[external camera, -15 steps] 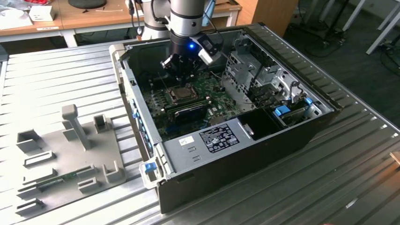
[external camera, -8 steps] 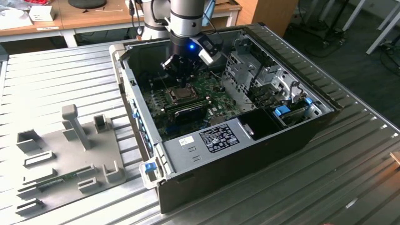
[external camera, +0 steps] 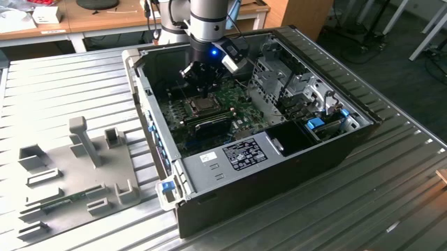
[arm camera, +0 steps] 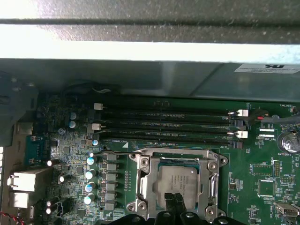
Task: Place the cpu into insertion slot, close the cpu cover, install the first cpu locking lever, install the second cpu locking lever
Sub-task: 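Close the cpu cover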
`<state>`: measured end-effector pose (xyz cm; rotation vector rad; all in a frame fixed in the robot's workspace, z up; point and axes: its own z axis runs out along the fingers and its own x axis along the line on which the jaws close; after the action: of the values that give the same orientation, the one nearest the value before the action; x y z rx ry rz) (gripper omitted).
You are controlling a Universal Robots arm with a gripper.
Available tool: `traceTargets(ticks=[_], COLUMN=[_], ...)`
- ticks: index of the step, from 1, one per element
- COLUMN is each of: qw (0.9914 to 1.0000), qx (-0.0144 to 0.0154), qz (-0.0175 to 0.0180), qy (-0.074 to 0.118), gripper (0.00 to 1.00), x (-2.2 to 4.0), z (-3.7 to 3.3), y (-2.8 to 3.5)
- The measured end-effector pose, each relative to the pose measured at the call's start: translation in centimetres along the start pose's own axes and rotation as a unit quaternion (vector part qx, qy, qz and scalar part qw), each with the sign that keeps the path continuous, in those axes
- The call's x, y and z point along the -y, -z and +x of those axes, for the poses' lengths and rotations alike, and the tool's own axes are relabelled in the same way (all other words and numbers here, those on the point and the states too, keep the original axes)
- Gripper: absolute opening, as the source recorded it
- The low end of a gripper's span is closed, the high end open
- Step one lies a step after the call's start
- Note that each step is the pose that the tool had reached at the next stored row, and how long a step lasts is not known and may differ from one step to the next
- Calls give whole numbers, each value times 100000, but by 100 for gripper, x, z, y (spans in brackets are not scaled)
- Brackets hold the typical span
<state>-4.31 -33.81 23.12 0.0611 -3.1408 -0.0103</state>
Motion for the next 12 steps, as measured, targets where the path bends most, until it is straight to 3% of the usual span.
traceTargets(ticks=[5,12], qw=[100000,100000], qx=[2,2], qz=[-3,-2], qy=[-1,2], gripper=[10,10], x=[-1,-4], z=[18,97], y=[0,-1])
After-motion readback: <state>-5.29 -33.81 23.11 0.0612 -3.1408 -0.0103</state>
